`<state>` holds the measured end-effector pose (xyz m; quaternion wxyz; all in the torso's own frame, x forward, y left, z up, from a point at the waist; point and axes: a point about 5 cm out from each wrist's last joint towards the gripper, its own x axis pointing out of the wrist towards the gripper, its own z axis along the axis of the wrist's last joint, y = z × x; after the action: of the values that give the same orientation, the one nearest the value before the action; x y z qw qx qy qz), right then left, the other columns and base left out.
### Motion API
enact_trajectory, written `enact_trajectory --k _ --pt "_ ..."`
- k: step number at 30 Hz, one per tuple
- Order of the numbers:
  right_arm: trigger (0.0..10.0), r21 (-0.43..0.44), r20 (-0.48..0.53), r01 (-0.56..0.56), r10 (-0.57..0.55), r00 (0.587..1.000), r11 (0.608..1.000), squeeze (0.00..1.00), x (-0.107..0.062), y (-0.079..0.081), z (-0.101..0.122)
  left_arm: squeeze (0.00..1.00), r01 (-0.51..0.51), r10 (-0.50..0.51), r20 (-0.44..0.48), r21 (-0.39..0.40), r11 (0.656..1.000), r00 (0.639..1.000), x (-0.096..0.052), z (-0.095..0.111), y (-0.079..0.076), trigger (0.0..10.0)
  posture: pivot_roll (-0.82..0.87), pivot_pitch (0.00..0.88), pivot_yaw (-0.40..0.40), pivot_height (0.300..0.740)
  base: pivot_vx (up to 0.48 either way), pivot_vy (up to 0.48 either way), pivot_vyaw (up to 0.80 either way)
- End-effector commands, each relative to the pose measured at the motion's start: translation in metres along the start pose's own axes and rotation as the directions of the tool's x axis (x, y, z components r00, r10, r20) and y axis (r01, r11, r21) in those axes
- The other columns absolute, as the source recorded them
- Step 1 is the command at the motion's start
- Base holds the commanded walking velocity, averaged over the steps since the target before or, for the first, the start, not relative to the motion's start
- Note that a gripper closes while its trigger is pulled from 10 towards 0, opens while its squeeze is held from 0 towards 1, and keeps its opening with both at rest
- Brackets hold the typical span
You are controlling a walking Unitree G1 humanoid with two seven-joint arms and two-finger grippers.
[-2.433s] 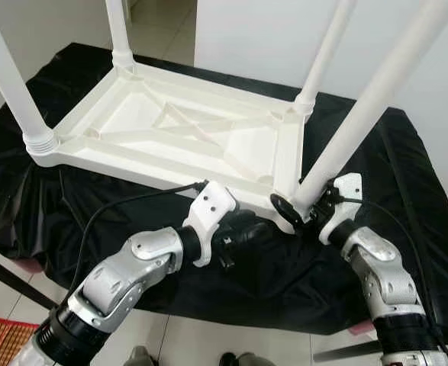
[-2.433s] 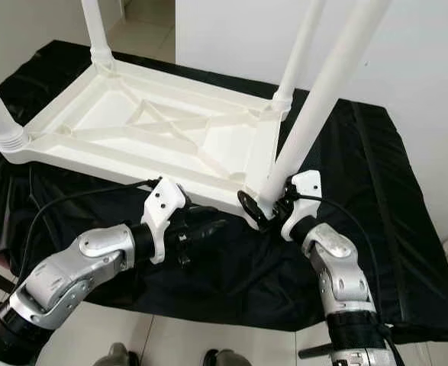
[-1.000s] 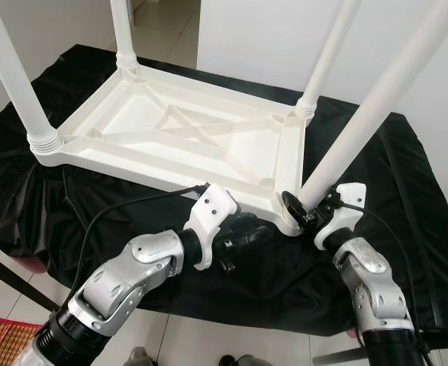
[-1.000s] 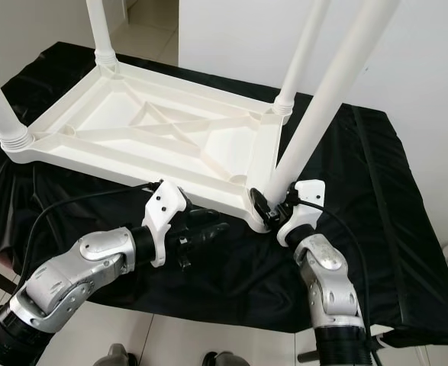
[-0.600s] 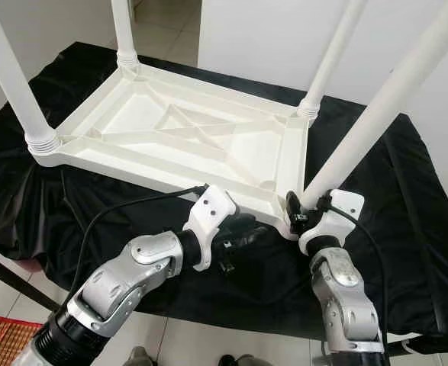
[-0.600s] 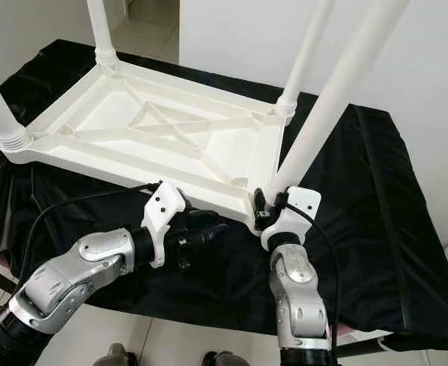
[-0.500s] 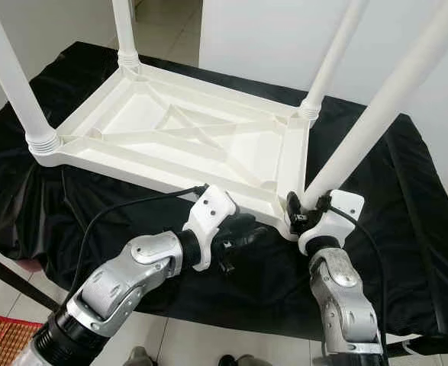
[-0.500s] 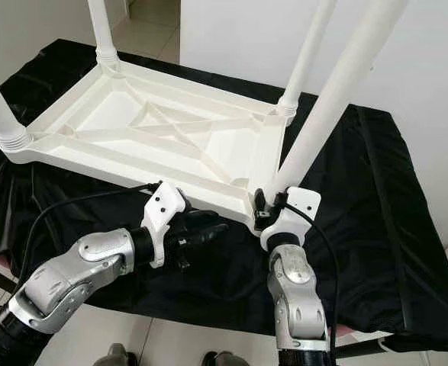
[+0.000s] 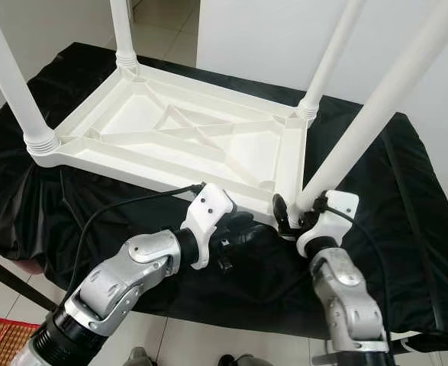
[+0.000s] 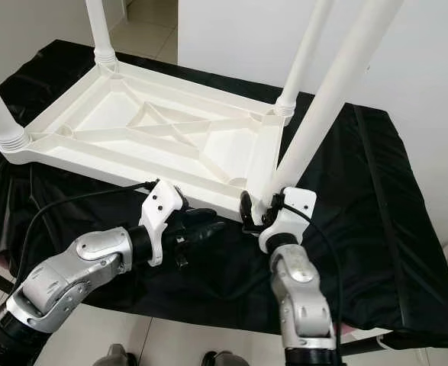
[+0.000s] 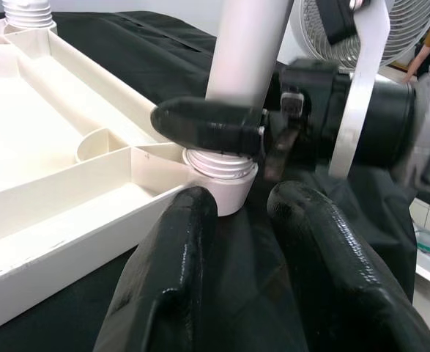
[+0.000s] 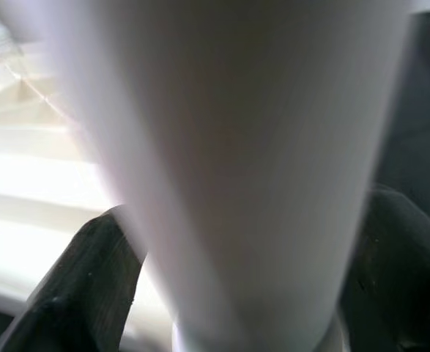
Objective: Building children table
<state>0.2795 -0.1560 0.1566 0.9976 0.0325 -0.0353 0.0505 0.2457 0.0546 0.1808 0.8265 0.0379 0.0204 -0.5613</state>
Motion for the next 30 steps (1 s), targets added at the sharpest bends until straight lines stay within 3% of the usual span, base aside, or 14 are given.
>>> enact_trajectory --k 1,2,9,16,30 --pt "10.0 -0.007 0.001 -0.046 0.046 0.999 0.999 1.00 0.001 -0.006 0.000 0.00 0.120 -0.120 0.001 -0.002 0.993 0.993 -0.001 0.001 -0.008 10.0 0.07 0.111 -0.099 0.740 0.000 0.000 0.00" --pt "10.0 -0.007 -0.002 -0.076 0.076 0.997 0.997 0.00 0.002 -0.006 0.000 0.00 0.120 -0.120 0.001 -0.001 0.993 0.993 -0.001 0.001 -0.008 10.0 0.08 0.112 -0.098 0.740 0.000 0.000 0.00" --pt "10.0 -0.040 0.001 -0.187 0.187 0.982 0.982 0.00 0.006 -0.012 0.005 0.00 0.116 -0.116 0.000 -0.004 0.993 0.993 -0.003 0.002 -0.007 10.0 0.09 0.116 -0.089 0.740 0.000 0.000 0.00" --pt "10.0 -0.070 -0.010 -0.430 0.430 0.903 0.900 0.00 0.009 -0.030 0.009 0.00 0.123 -0.123 -0.011 -0.006 0.992 0.992 -0.007 0.003 -0.006 10.0 0.10 0.121 -0.067 0.740 0.000 0.000 0.00" --pt "10.0 -0.075 -0.135 -0.548 0.536 0.833 0.833 0.00 0.014 -0.047 -0.015 0.00 0.124 -0.124 -0.033 -0.006 0.992 0.992 -0.014 0.004 -0.005 10.0 0.13 0.135 -0.036 0.740 0.000 0.000 0.00"
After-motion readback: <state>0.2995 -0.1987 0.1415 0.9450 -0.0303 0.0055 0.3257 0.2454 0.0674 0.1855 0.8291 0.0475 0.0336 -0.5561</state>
